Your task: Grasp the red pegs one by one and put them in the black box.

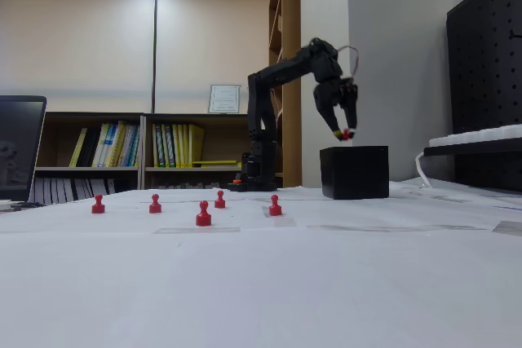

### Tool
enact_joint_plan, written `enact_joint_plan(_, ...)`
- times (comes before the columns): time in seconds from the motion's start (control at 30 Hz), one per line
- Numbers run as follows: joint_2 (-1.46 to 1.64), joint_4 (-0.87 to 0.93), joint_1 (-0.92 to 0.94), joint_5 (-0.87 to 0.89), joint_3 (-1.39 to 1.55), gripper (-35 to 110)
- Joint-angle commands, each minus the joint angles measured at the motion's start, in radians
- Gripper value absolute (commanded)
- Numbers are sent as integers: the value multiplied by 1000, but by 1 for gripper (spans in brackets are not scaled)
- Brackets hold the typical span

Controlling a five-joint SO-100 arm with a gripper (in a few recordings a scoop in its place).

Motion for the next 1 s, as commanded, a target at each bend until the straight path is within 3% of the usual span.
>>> enact_joint_plan(0.0, 55, -109, -28, -14, 2, 0)
enact_joint_plan(0.2, 78, -143, -18, -15, -14, 8)
enact_joint_plan(0.6, -135, 32, 32, -5, 133, 16)
enact_joint_plan(0.8, -276, 112, 213, 83, 258, 16)
enact_joint_plan(0.97, -330, -98, 446, 252, -74, 16)
